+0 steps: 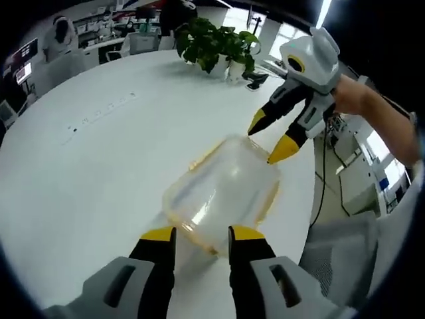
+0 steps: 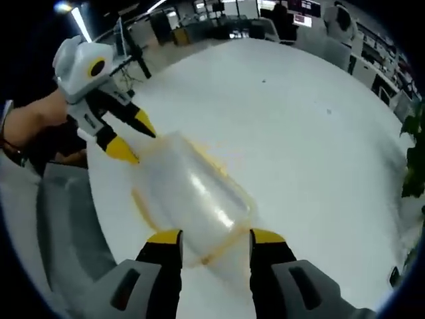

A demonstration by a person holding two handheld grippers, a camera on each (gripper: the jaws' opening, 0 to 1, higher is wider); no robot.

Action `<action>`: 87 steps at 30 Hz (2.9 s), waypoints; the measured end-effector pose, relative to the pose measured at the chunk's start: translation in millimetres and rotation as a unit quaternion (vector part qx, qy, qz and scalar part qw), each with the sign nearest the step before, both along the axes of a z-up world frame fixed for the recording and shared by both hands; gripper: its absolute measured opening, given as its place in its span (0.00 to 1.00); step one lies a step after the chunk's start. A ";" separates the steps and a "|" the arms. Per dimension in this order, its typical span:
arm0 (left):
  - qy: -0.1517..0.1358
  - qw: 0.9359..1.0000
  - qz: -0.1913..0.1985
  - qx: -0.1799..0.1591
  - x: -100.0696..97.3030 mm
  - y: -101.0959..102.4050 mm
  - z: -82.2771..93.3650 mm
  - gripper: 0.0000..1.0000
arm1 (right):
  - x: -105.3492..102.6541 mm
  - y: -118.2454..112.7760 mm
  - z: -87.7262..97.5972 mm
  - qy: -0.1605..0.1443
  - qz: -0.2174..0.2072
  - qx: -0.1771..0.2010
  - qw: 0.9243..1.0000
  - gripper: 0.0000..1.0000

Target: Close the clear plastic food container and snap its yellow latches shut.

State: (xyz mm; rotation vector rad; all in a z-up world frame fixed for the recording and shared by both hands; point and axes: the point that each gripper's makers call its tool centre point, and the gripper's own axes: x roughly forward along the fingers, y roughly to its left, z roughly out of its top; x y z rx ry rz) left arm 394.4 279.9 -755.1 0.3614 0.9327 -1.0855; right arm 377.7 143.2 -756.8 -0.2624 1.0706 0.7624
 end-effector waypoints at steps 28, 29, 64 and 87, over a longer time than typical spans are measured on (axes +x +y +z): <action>-0.106 0.980 -0.159 0.052 1.4 -15.0 15.9 0.30 | -0.1 19.4 4.5 -0.063 0.191 -0.078 0.977 0.36; -0.109 0.979 -0.163 0.049 1.6 -16.8 16.3 0.30 | -0.1 20.7 4.8 -0.064 0.192 -0.077 0.976 0.36; -0.128 0.961 -0.246 0.020 -9.6 -57.9 7.0 0.30 | 3.1 47.8 1.8 -0.100 0.256 -0.048 0.960 0.35; -0.110 0.966 -0.236 0.008 -19.8 -65.1 1.0 0.32 | 14.6 68.7 1.8 -0.114 0.283 -0.031 0.952 0.34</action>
